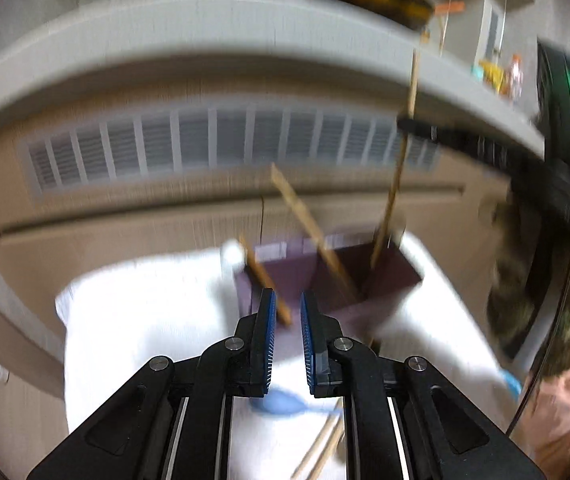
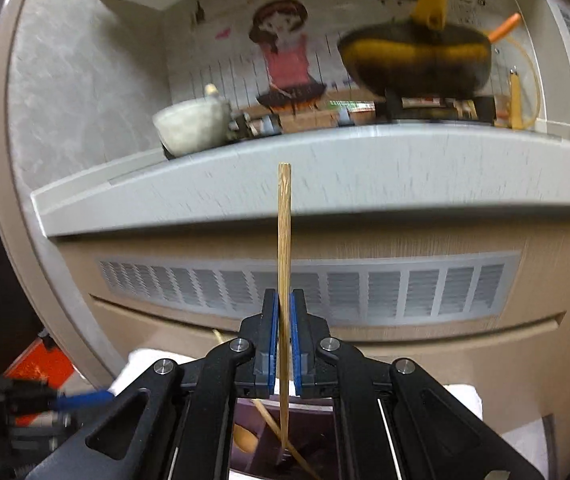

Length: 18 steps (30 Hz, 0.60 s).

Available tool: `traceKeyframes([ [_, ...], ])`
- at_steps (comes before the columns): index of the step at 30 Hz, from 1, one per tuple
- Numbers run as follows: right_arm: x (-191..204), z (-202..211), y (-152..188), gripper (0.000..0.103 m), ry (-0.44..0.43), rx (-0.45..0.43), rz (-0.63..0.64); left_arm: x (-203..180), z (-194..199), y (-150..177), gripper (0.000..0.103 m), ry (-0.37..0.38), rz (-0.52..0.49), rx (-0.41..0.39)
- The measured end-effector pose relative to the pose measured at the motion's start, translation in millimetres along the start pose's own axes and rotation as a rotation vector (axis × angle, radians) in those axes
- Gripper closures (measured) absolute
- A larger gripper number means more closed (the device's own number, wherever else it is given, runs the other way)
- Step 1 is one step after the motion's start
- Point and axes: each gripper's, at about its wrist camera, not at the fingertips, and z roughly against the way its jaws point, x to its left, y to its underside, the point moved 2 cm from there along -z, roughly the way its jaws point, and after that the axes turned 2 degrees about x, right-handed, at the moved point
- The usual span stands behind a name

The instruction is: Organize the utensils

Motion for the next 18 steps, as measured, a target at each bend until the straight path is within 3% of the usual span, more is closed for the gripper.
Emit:
traceKeyframes([
  [5,-5,-20,29,0.097,0.021,0.094,0.009,16,-24,37,0.082,-0.003,0.118,0.133],
  [7,-4,-26,42,0.097,0.025,0.138,0.022,18,-31,50,0.071,-0.006,0.160,0.170],
  [11,-5,-40,68,0.095,0.026,0.263,0.059,24,-38,65,0.062,-0.027,0.207,0.193],
  [12,-5,-41,71,0.093,0.031,0.277,0.064,23,-37,67,0.060,-0.031,0.214,0.194],
  [14,-7,-35,79,0.079,0.052,0.286,0.088,26,-35,73,0.057,-0.039,0.230,0.190],
  [18,3,-7,92,0.071,0.060,0.262,0.172,35,-23,84,0.046,-0.050,0.240,0.162],
])
